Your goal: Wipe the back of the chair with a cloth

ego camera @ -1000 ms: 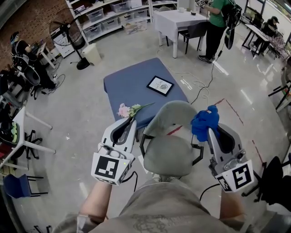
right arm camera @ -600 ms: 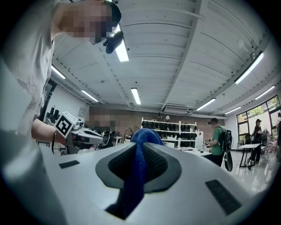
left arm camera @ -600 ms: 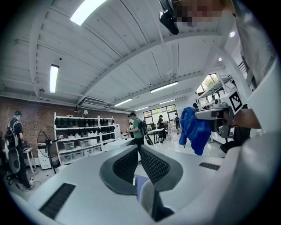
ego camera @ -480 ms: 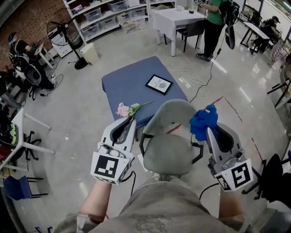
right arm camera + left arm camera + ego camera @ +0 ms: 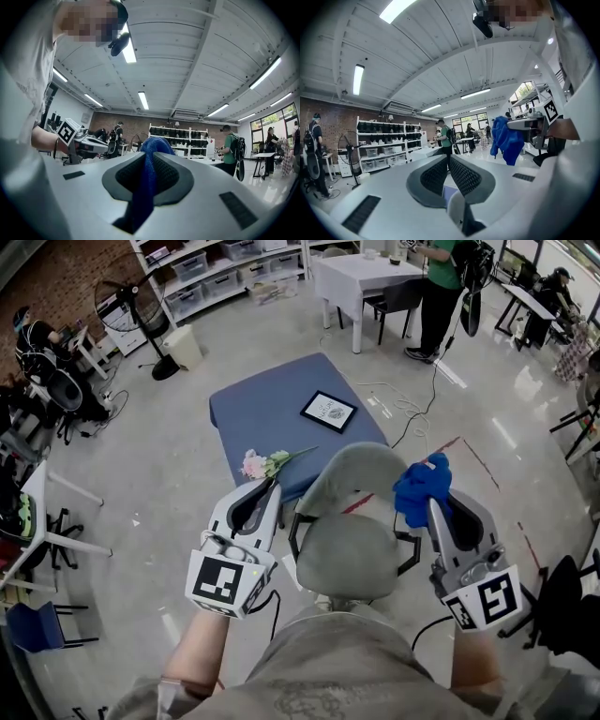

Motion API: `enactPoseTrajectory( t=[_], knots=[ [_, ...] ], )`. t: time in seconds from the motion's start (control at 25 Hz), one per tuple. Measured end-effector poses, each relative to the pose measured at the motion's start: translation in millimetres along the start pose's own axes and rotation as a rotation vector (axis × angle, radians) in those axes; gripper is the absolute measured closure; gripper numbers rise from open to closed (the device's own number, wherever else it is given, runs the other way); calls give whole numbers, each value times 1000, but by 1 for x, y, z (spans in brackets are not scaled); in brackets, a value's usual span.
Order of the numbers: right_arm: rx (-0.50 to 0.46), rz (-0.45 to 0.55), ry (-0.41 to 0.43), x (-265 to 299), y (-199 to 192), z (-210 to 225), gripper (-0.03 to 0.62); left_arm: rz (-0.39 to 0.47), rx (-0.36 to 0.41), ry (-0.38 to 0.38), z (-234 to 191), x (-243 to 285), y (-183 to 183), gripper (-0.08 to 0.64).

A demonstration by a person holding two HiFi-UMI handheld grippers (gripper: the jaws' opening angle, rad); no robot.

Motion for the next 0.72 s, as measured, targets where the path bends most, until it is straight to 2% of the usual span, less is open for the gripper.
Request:
enactPoseTrajectory(
  t=[0.24,0.44,0.72],
  knots=[
    [-5,-3,-2,5,1,-2,531,3,10,-5,-5,2,-1,523],
    [-11,3,0,12,3,-3,531,11,-22,-4,-8,5,1,523],
    [-9,30,24,16,8,-10,531,16,-23,-6,-12,4,2,523]
  ],
)
Point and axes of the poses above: the fingertips, and each gripper's own axes: x forward along the fingers, z to its right, y out of its top, the point moved 3 cm from there along -x, backward along the fingers, and after that the axes turned 9 degrees about -y, right-handed, at the moved point
